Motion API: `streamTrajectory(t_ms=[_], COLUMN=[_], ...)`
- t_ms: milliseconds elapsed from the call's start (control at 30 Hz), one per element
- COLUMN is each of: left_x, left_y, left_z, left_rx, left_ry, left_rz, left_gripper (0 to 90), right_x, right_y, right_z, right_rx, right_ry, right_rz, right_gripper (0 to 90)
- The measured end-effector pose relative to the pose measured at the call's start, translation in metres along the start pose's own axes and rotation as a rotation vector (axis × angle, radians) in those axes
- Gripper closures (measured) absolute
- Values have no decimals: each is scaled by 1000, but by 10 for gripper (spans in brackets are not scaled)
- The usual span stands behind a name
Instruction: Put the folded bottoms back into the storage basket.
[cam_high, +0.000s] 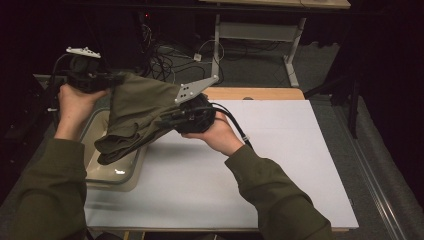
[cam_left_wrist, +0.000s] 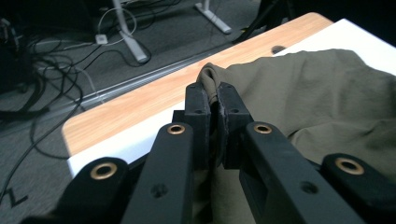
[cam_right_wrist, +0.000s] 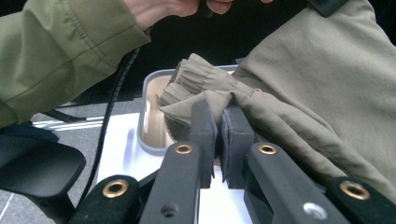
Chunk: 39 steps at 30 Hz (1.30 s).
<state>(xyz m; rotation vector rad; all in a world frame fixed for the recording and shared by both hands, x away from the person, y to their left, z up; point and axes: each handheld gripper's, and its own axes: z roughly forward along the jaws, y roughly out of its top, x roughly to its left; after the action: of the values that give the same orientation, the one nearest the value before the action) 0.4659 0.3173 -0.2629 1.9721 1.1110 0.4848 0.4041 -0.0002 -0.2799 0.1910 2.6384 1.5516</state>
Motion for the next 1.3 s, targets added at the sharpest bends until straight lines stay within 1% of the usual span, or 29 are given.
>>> streamTrajectory(t_ms=[100,167,267,300,400,533,567,633,700,767,800,900,967,1000,1067,1100,1133,1167,1233,1300], left_x=[12,18,28,32,42,53,55,59,63,66,67,70,72,74,77,78,79,80,81,82], left_y=[-10,-16,-27,-32,-42,-57,-59,-66,-72,-77,-80,-88,-93,-96,-101,-103,-105,-107,-110,-112], left_z=[-1,-2,-1,-1,0,3,3,6,8,10,13,23,31,34,41,44,48,51,58,62], left_rx=[12,21,31,43,57,81,87,107,116,127,138,175,203,211,217,220,230,246,281,299], left_ry=[16,32,45,54,64,78,80,98,101,108,115,135,156,162,168,164,166,177,214,225], left_rz=[-12,-13,-26,-29,-44,-60,-63,-63,-70,-75,-79,-73,-69,-72,-79,-87,-87,-78,-59,-54], left_gripper=[830,830,830,830,830,830,830,830,830,830,829,829,829,828,828,829,828,828,828,827], right_x=[2,5,9,11,16,26,29,34,39,43,44,46,47,48,49,50,51,52,53,54], right_y=[4,5,7,7,7,7,6,6,5,4,3,-1,-3,-3,-3,-2,-1,-1,0,1], right_z=[13,22,37,43,60,85,92,101,111,119,123,133,140,142,146,148,150,152,156,158], right_rx=[5,16,30,35,49,72,77,81,93,106,112,129,131,129,119,117,108,106,102,95], right_ry=[14,22,36,39,64,98,110,133,144,152,155,165,173,176,182,186,189,191,193,195], right_rz=[-2,-8,-14,-22,-23,-40,-47,-46,-61,-66,-68,-61,-58,-49,-46,-42,-39,-35,-35,-36], right_gripper=[865,865,865,865,865,865,864,865,865,864,864,864,864,864,864,864,864,864,864,863])
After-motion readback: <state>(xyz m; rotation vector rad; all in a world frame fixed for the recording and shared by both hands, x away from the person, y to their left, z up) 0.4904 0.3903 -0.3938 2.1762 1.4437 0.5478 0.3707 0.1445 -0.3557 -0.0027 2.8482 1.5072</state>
